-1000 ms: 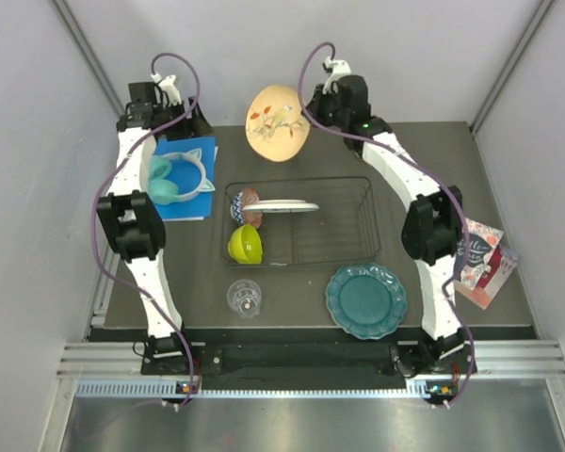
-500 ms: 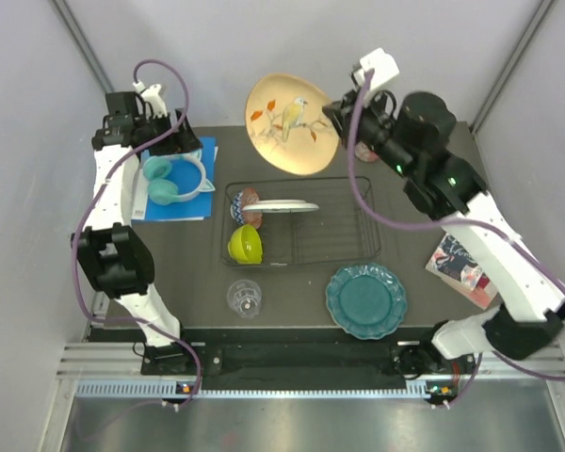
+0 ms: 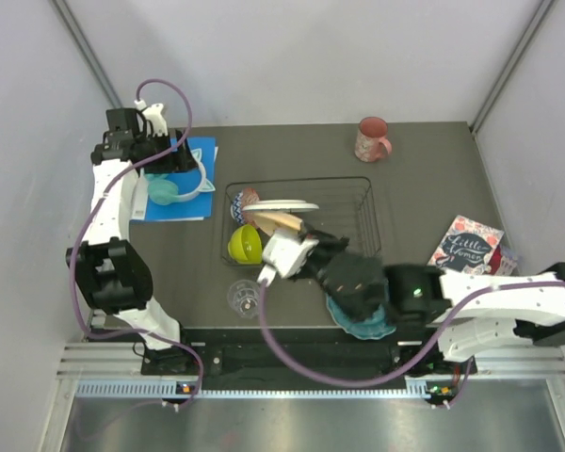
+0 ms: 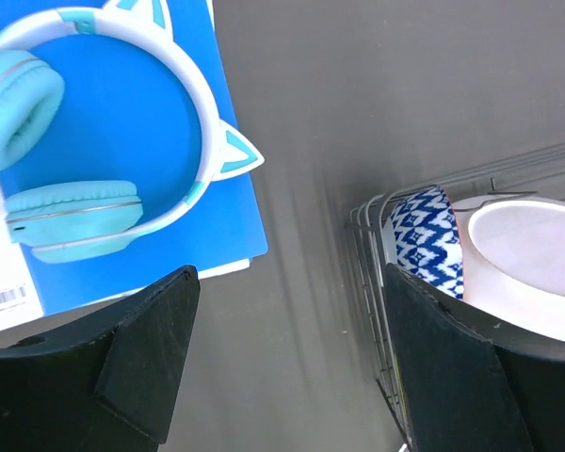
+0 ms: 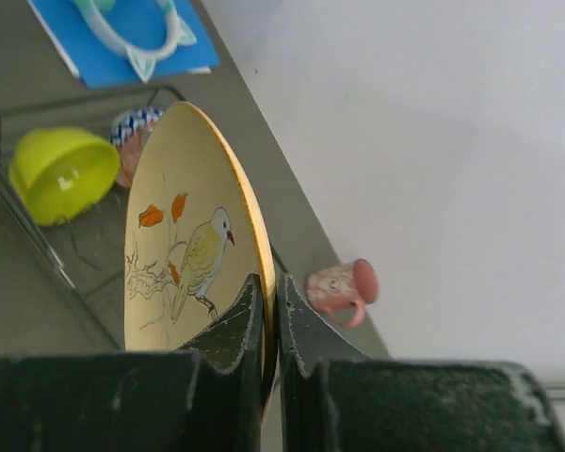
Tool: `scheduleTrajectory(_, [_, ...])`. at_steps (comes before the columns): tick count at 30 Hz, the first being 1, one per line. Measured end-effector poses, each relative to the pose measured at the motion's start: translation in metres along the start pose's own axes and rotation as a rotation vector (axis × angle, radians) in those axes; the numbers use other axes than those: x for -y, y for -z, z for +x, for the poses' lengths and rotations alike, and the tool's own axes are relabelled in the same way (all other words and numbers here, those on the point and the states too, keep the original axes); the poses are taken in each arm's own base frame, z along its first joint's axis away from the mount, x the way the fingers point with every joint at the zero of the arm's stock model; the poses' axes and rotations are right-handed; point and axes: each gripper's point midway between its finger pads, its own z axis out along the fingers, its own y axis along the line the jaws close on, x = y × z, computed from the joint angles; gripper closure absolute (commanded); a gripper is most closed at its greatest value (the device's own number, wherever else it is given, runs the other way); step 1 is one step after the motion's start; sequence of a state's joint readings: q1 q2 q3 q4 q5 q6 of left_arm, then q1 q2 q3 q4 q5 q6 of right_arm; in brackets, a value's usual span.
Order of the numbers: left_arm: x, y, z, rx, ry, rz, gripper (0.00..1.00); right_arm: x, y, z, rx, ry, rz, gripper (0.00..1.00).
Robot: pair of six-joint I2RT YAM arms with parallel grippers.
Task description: Load the mixed dishes into the dish rack
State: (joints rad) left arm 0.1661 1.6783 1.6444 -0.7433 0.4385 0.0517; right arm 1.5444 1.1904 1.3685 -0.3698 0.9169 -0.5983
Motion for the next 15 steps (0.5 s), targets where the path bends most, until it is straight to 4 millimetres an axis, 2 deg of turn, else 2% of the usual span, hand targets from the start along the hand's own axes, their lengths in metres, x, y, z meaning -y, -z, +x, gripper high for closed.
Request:
scheduleTrajectory(1, [0.001, 0.003, -0.001, 0.006, -0.004, -0.005, 0.16, -0.014, -0.002, 0.005, -0.018, 0.077, 0.004, 1.00])
scheduleTrajectory(4, [0.002, 0.010, -0.003, 0.021, -0.014, -0.015, 0.17, -0.038, -0.007, 0.020, -0.064, 0.233, 0.014, 1.00])
scheduleTrajectory(6, [0.002, 0.012, -0.003, 0.024, -0.016, -0.018, 0.17, -0.036, -0.008, 0.025, -0.081, 0.291, 0.043, 1.00])
scheduleTrajectory(11, [-0.001, 0.009, 0.005, 0.005, -0.004, -0.024, 0.17, -0.014, -0.004, 0.015, -0.077, 0.316, 0.124, 1.00])
scheduleTrajectory(15, [-0.003, 0.006, 0.011, -0.009, 0.003, -0.028, 0.17, -0.013, -0.005, 0.013, -0.067, 0.354, 0.115, 1.00])
